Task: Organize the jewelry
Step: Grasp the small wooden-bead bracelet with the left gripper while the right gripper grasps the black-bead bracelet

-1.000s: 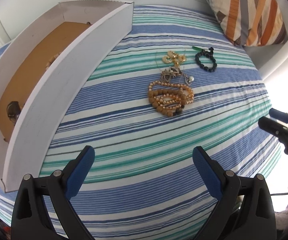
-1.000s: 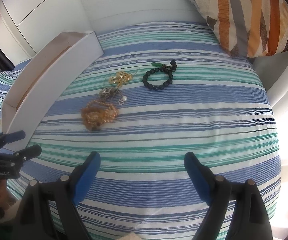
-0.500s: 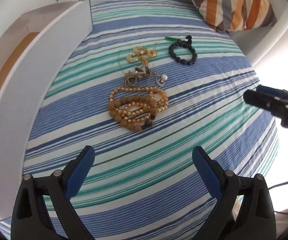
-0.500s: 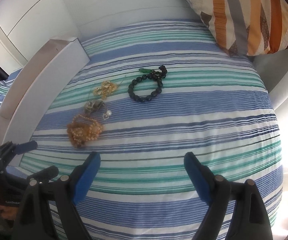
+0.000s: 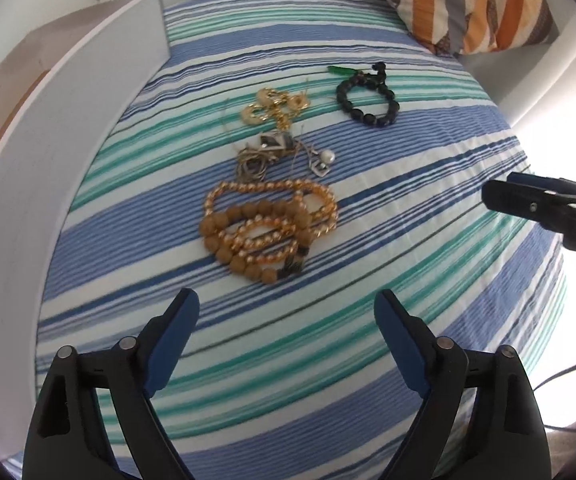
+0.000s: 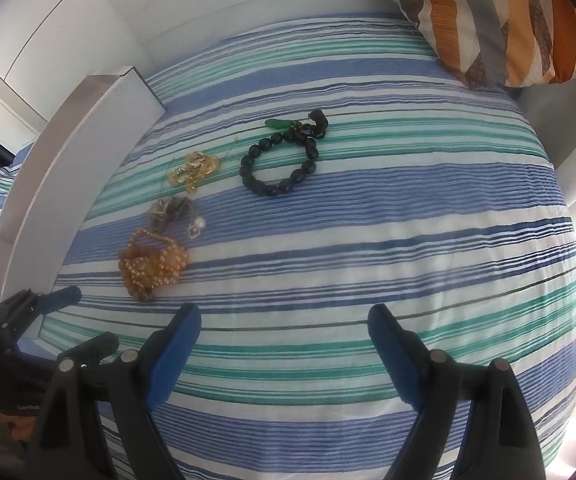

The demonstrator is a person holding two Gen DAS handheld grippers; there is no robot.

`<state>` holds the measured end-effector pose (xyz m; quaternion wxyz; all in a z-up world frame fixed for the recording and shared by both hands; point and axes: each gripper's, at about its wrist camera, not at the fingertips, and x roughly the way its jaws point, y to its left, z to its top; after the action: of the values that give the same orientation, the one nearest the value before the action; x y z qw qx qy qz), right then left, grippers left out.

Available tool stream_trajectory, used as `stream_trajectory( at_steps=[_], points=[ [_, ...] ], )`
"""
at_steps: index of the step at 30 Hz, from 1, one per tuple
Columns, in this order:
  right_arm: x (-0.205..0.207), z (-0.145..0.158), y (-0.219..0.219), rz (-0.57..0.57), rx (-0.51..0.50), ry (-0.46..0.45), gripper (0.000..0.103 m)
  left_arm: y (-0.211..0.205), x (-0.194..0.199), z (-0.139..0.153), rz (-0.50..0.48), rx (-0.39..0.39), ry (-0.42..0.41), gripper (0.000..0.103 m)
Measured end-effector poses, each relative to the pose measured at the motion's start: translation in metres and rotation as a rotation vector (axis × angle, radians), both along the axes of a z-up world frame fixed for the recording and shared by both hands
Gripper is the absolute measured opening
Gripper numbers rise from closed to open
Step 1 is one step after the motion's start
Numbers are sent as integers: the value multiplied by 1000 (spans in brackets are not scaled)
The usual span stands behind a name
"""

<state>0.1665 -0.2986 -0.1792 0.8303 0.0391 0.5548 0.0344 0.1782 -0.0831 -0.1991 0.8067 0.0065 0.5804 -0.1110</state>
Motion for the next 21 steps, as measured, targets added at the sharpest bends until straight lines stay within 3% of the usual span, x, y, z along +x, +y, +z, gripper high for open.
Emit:
stream_trajectory(
  at_steps=[6,8,18,21],
  points=[
    [22,4,-20,-20,2,-34,86,-12,16,-16,-5,23,6,78],
    [37,2,-24,-17,-13,-46,73,-17,19,-19,-17,34,1,73],
    [135,-40,-5,71,-61,-31,38,-29,31,-33,-24,103,-30,55],
    [140,-48,3,86,-129,-53,27,-31,31,-33,-46,100,-43,27]
  ],
)
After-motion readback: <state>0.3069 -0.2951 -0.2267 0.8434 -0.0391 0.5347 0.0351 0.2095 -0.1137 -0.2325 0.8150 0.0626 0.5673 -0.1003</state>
